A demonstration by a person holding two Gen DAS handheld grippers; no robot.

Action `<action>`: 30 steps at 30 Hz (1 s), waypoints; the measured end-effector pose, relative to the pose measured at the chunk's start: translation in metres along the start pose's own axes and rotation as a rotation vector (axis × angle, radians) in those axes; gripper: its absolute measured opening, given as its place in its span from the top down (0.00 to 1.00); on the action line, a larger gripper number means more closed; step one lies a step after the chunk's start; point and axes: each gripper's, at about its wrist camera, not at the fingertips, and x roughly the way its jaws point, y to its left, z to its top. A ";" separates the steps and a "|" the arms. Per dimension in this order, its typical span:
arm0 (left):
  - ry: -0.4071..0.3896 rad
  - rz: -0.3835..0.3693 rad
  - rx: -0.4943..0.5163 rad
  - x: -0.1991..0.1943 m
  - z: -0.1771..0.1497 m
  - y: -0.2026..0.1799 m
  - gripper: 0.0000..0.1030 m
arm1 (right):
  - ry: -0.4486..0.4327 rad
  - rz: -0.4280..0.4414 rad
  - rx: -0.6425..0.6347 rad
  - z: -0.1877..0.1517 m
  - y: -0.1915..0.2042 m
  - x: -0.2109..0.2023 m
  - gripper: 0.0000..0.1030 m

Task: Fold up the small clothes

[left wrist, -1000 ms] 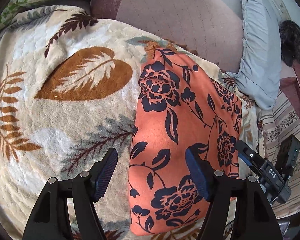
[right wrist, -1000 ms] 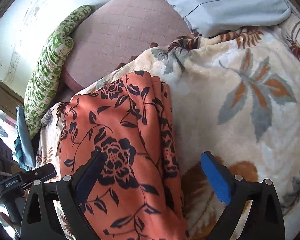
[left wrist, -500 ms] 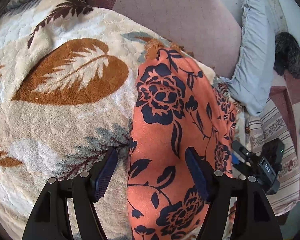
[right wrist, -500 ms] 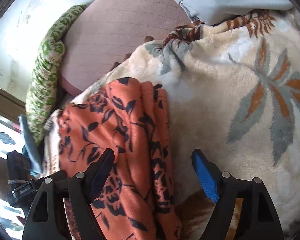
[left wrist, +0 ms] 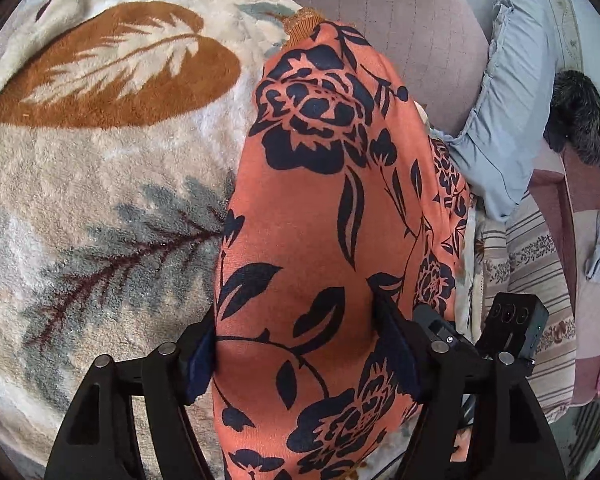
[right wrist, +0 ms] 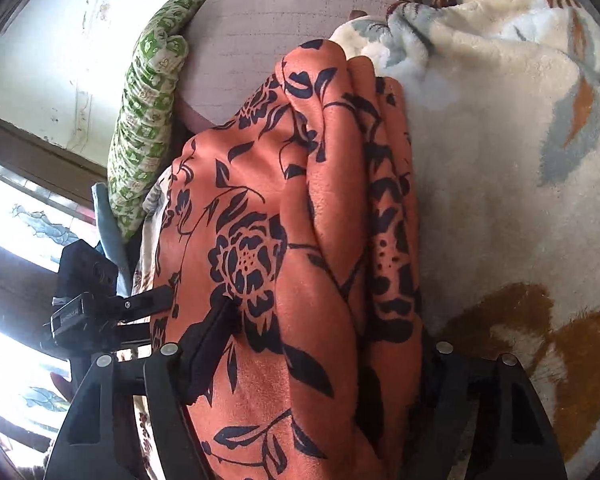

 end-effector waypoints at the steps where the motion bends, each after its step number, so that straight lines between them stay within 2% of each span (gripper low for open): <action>1: -0.013 0.012 0.013 -0.004 -0.003 -0.003 0.46 | 0.002 -0.032 -0.018 -0.001 0.005 -0.001 0.38; 4: -0.044 0.015 0.041 -0.017 -0.012 -0.009 0.51 | -0.003 -0.064 -0.037 -0.006 0.016 -0.011 0.52; 6: -0.064 0.008 0.056 -0.031 -0.022 -0.012 0.52 | -0.004 -0.049 -0.022 -0.009 0.022 -0.018 0.54; 13: -0.163 0.040 0.097 -0.103 -0.044 -0.002 0.52 | -0.015 0.059 -0.082 -0.041 0.085 -0.033 0.55; 18: -0.243 0.066 0.109 -0.173 -0.062 0.028 0.52 | -0.031 0.112 -0.135 -0.061 0.140 -0.026 0.55; 21: -0.269 0.113 0.138 -0.191 -0.075 0.045 0.51 | -0.032 0.133 -0.162 -0.075 0.165 -0.016 0.55; 24: -0.254 0.168 0.137 -0.189 -0.088 0.075 0.51 | -0.003 0.125 -0.176 -0.096 0.177 0.000 0.55; 27: -0.163 0.246 0.074 -0.173 -0.102 0.109 0.51 | 0.067 0.042 -0.179 -0.119 0.180 0.026 0.55; 28: -0.146 0.258 0.059 -0.168 -0.107 0.118 0.49 | 0.096 -0.003 -0.182 -0.126 0.179 0.034 0.54; 30: -0.172 0.232 0.063 -0.170 -0.115 0.131 0.45 | 0.110 -0.050 -0.182 -0.141 0.177 0.034 0.52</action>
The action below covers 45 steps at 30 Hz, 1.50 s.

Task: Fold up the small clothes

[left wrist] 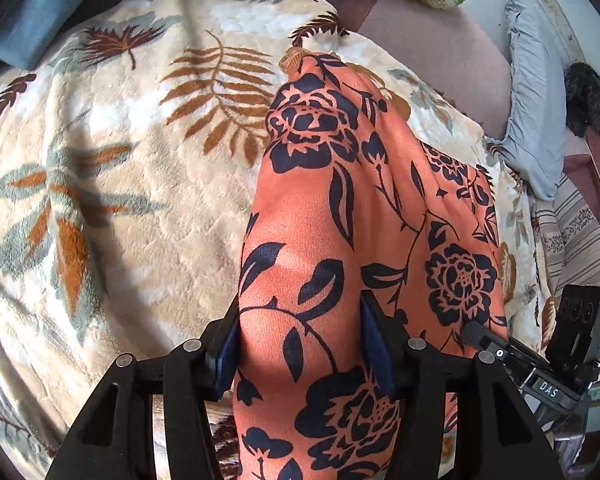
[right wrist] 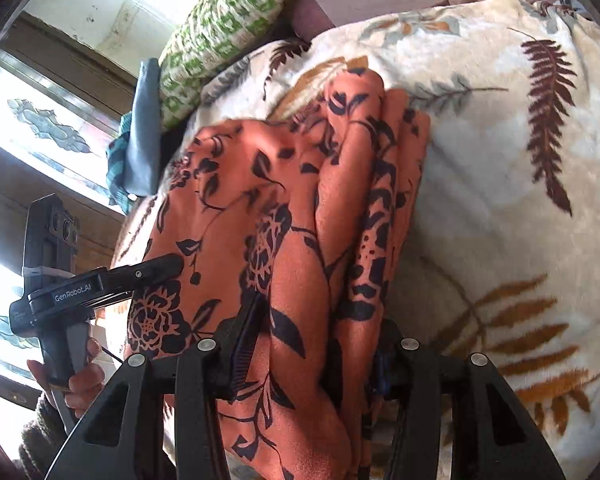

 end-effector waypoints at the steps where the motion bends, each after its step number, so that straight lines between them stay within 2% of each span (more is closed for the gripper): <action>1: -0.010 -0.014 -0.002 0.001 0.000 0.002 0.44 | -0.012 0.006 0.006 -0.009 -0.001 -0.007 0.52; 3: -0.024 -0.034 0.011 0.004 -0.004 0.007 0.41 | -0.037 0.002 0.002 -0.023 -0.006 -0.023 0.52; 4: -0.031 -0.028 0.020 0.008 -0.008 0.010 0.36 | -0.048 -0.025 -0.001 -0.028 -0.010 -0.028 0.52; 5: -0.037 -0.016 0.031 0.012 -0.009 0.010 0.33 | -0.044 -0.046 0.014 -0.034 -0.018 -0.029 0.49; 6: -0.043 -0.008 0.042 0.014 -0.011 0.010 0.30 | -0.029 -0.063 0.042 -0.039 -0.026 -0.027 0.41; 7: -0.048 -0.006 0.043 0.012 -0.014 0.014 0.30 | -0.029 -0.058 0.061 -0.042 -0.033 -0.024 0.41; 9: -0.050 -0.044 0.023 0.006 -0.016 0.017 0.31 | -0.054 -0.053 0.066 -0.043 -0.035 -0.024 0.39; 11: -0.049 -0.112 0.046 -0.007 -0.021 0.023 0.35 | -0.060 -0.046 0.075 -0.039 -0.029 -0.029 0.37; 13: -0.091 -0.142 0.073 -0.024 -0.019 0.024 0.34 | -0.124 0.001 0.092 -0.031 -0.024 -0.044 0.35; 15: -0.136 -0.119 0.081 -0.036 -0.008 0.022 0.33 | -0.214 0.048 0.121 -0.016 -0.022 -0.060 0.35; 16: -0.140 -0.101 0.078 -0.036 0.001 0.020 0.33 | -0.235 0.045 0.130 -0.006 -0.019 -0.063 0.35; 18: -0.119 -0.068 0.072 -0.028 0.018 0.016 0.33 | -0.239 0.020 0.111 0.017 -0.008 -0.057 0.36; 20: -0.099 -0.008 0.078 -0.016 0.034 0.010 0.34 | -0.227 -0.053 0.073 0.038 0.008 -0.043 0.38; 21: -0.090 0.019 0.084 -0.010 0.042 0.005 0.34 | -0.209 -0.076 0.066 0.048 0.013 -0.034 0.40; 23: -0.079 0.056 0.093 -0.001 0.054 -0.005 0.34 | -0.168 -0.115 0.074 0.063 0.016 -0.015 0.53; 25: -0.078 0.082 0.109 0.010 0.063 -0.013 0.34 | -0.132 -0.132 0.061 0.073 0.017 -0.004 0.80; 26: -0.078 0.118 0.124 0.017 0.068 -0.017 0.34 | -0.130 -0.138 0.053 0.074 0.015 -0.002 0.81; 28: -0.057 0.147 0.143 0.035 0.071 -0.016 0.30 | -0.135 -0.140 0.073 0.073 0.005 0.000 0.81; 30: -0.025 0.100 0.102 0.054 0.072 -0.009 0.28 | -0.114 -0.147 0.127 0.068 -0.017 0.007 0.82; 31: -0.023 0.074 0.072 0.058 0.074 -0.003 0.27 | -0.100 -0.136 0.149 0.065 -0.027 0.012 0.77; 32: -0.021 0.051 0.056 0.058 0.075 0.000 0.27 | -0.099 -0.153 0.157 0.062 -0.033 0.015 0.66; 33: -0.014 0.038 0.043 0.057 0.075 0.002 0.27 | -0.106 -0.167 0.152 0.061 -0.035 0.015 0.60; 34: -0.003 0.025 0.024 0.054 0.075 0.004 0.29 | -0.106 -0.163 0.147 0.061 -0.035 0.014 0.60; 37: -0.013 -0.040 0.027 0.031 0.065 0.005 0.34 | -0.147 -0.105 0.168 0.058 -0.030 -0.004 0.57; 40: -0.049 -0.051 0.107 0.005 0.035 -0.001 0.32 | -0.192 -0.044 0.070 0.039 -0.006 -0.030 0.55; 43: -0.054 -0.016 0.172 -0.002 -0.001 -0.004 0.32 | -0.174 -0.090 -0.028 0.010 0.013 -0.034 0.55; 45: -0.054 0.056 0.205 0.004 -0.022 -0.006 0.31 | -0.124 -0.146 -0.050 -0.006 0.012 -0.021 0.55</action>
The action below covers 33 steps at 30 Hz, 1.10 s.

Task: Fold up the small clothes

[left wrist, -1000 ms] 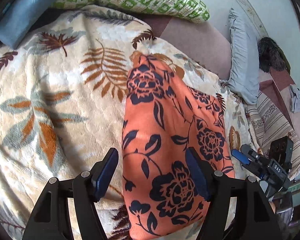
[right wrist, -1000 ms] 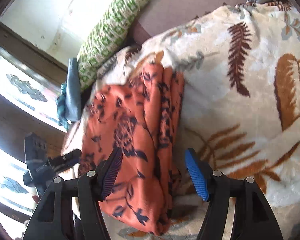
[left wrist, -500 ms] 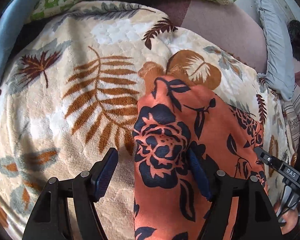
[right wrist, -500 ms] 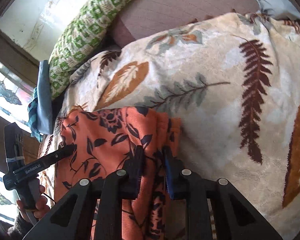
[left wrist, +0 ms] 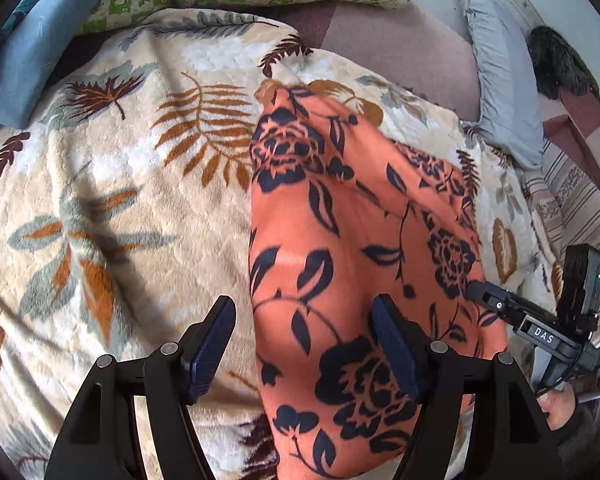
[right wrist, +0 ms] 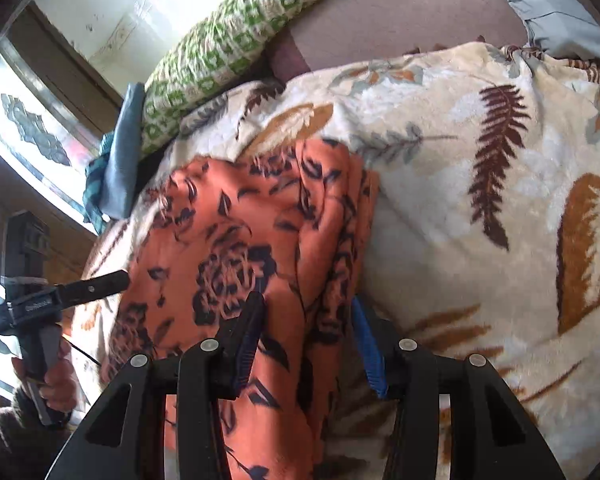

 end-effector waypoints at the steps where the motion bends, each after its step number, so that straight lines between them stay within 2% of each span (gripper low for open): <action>1: -0.006 0.058 0.022 0.003 -0.008 -0.003 0.29 | 0.017 -0.031 0.004 -0.008 -0.003 0.007 0.48; 2: -0.012 0.092 0.041 0.004 -0.015 -0.008 0.28 | 0.015 -0.052 0.013 -0.014 -0.007 0.011 0.41; 3: -0.020 0.104 0.050 0.001 -0.018 -0.012 0.28 | 0.003 -0.074 0.028 -0.016 -0.011 0.012 0.27; 4: -0.021 0.112 0.043 -0.002 -0.017 -0.014 0.29 | 0.003 -0.074 0.054 -0.015 -0.015 0.011 0.26; 6: -0.009 0.090 0.022 -0.012 -0.016 -0.017 0.32 | 0.023 -0.085 0.091 -0.011 -0.014 0.005 0.26; 9: -0.045 0.119 0.028 -0.035 -0.026 -0.027 0.31 | -0.003 -0.124 0.043 -0.013 0.001 -0.020 0.23; 11: -0.078 0.154 0.036 -0.054 -0.039 -0.037 0.31 | -0.023 -0.160 0.000 -0.020 0.013 -0.039 0.23; 15: -0.104 0.227 0.085 -0.077 -0.076 -0.060 0.31 | -0.047 -0.236 -0.045 -0.042 0.036 -0.071 0.15; 18: -0.139 0.234 0.141 -0.097 -0.106 -0.080 0.31 | -0.028 -0.291 -0.064 -0.060 0.049 -0.086 0.15; 20: -0.166 0.226 0.138 -0.108 -0.122 -0.086 0.30 | -0.024 -0.321 -0.092 -0.073 0.058 -0.092 0.15; 29: -0.182 0.321 0.146 -0.130 -0.173 -0.092 0.30 | -0.168 -0.423 -0.246 -0.126 0.104 -0.129 0.15; 33: -0.168 0.342 0.146 -0.135 -0.177 -0.085 0.31 | -0.222 -0.404 -0.302 -0.135 0.119 -0.140 0.15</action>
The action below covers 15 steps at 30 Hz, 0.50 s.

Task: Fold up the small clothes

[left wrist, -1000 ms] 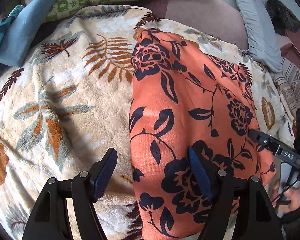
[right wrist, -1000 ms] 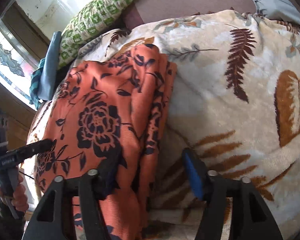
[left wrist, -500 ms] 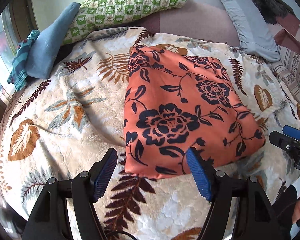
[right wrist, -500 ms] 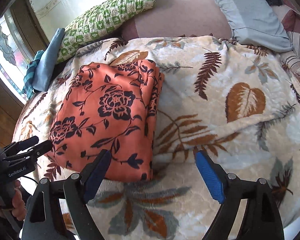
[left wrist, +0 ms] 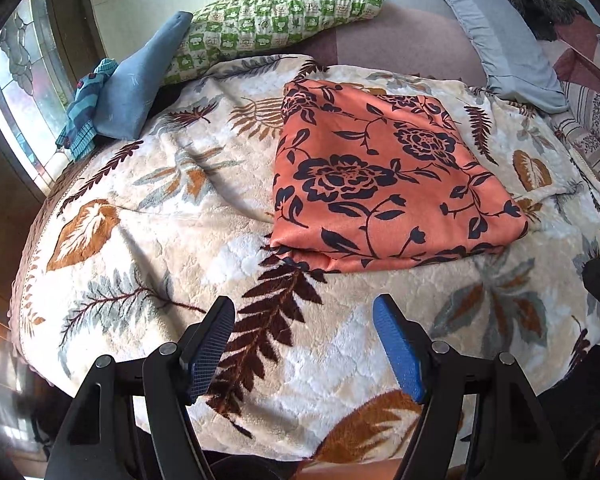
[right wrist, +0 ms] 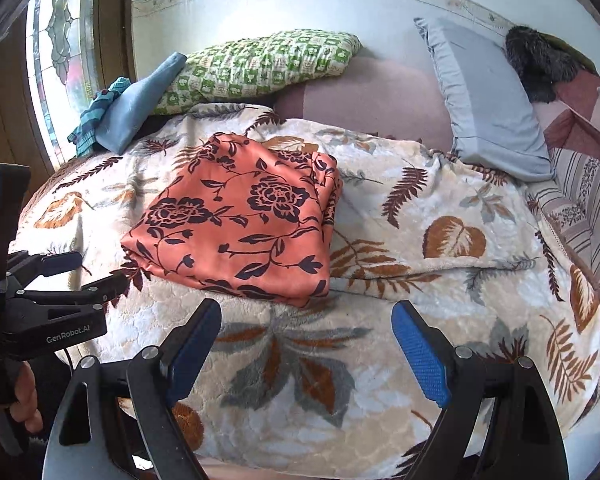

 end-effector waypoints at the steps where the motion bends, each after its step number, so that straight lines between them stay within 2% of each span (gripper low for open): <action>1: -0.006 0.015 -0.003 -0.001 -0.001 0.001 0.31 | 0.000 0.016 -0.002 0.000 0.001 -0.001 0.15; 6: -0.025 0.026 -0.011 -0.006 -0.001 0.009 0.31 | 0.022 0.086 0.037 0.001 0.001 -0.002 0.15; 15: -0.026 -0.040 0.032 -0.009 -0.005 0.007 0.31 | 0.047 0.063 0.047 -0.003 0.002 0.002 0.15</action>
